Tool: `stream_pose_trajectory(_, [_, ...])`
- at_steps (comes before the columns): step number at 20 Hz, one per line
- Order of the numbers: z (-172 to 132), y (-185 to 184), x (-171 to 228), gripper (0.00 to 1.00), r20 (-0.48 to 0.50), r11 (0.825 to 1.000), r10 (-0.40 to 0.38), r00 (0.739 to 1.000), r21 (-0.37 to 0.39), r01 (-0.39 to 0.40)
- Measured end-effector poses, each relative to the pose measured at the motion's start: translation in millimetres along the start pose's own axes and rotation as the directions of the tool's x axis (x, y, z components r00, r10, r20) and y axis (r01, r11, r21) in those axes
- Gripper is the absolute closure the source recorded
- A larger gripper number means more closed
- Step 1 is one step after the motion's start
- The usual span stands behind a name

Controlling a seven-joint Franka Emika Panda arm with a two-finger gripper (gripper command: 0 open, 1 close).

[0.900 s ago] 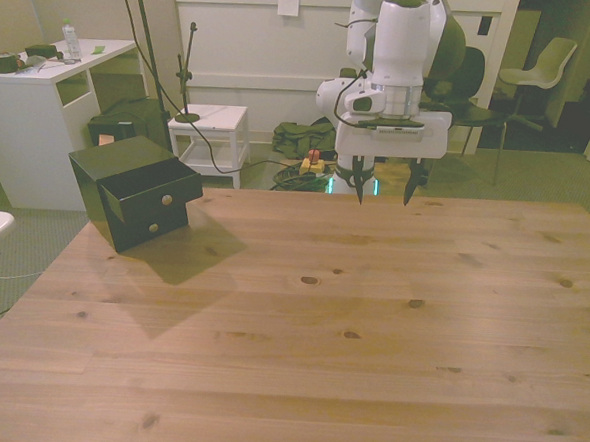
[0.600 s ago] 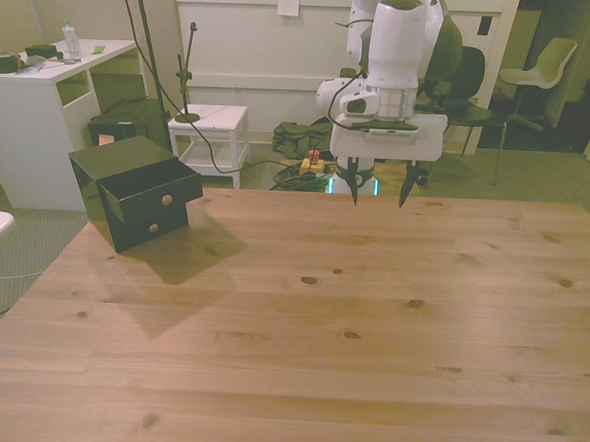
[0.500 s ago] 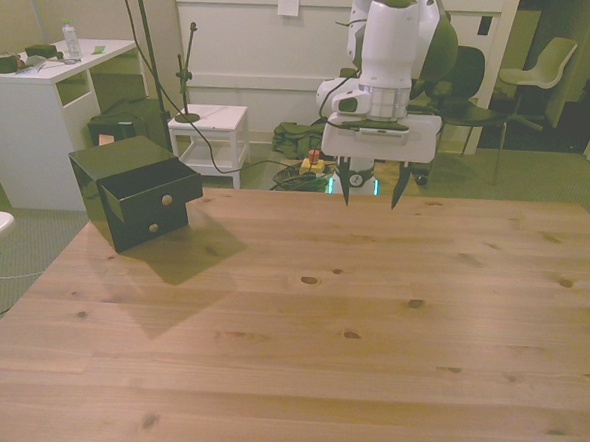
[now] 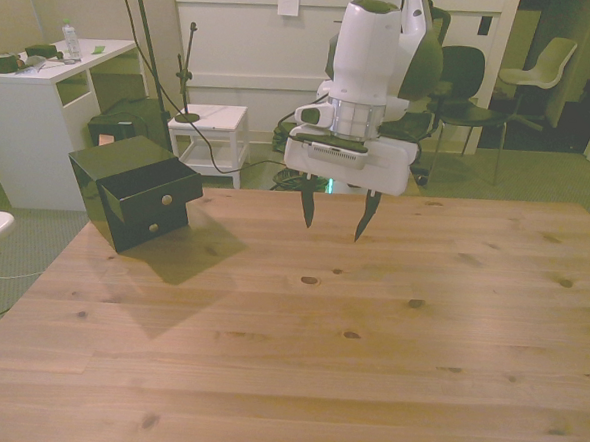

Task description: Close the top drawer

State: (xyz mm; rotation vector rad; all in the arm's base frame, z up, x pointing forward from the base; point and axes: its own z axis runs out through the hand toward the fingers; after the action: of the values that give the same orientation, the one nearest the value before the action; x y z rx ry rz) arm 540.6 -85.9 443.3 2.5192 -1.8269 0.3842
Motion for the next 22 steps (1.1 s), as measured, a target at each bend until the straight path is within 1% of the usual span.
stream_pose_trajectory(2, [-2.4,-13.4,17.4,0.0,-0.028,0.996,0.088,0.996,0.017,-0.088])
stream_pose_trajectory(3, [-2.6,-19.6,26.9,0.0,-0.035,0.99,0.138,0.99,0.026,-0.137])
stream_pose_trajectory(4, [-2.7,-26.4,36.6,0.0,-0.042,0.982,0.188,0.981,0.036,-0.186])
stream_pose_trajectory(6, [-0.1,-41.6,56.5,0.0,-0.057,0.959,0.281,0.958,0.054,-0.279])
stream_pose_trajectory(8, [4.9,-53.2,77.5,0.0,-0.07,0.935,0.353,0.933,0.068,-0.348])
stream_pose_trajectory(11, [11.8,-55.9,101.2,0.0,-0.088,0.902,0.43,0.898,0.07,-0.425])
stream_pose_trajectory(16, [14.1,-38.7,110.3,0.0,-0.12,0.866,0.5,0.858,0.056,-0.496])
stream_pose_trajectory(17, [14.5,-32.1,112.3,1.0,-0.121,0.862,0.507,0.853,0.051,-0.505])
stream_pose_trajectory(19, [14.6,-18.7,114.7,1.0,-0.121,0.855,0.518,0.847,0.04,-0.517])
stream_pose_trajectory(22, [15.6,-7.0,110.9,1.0,-0.115,0.853,0.521,0.845,0.03,-0.522])
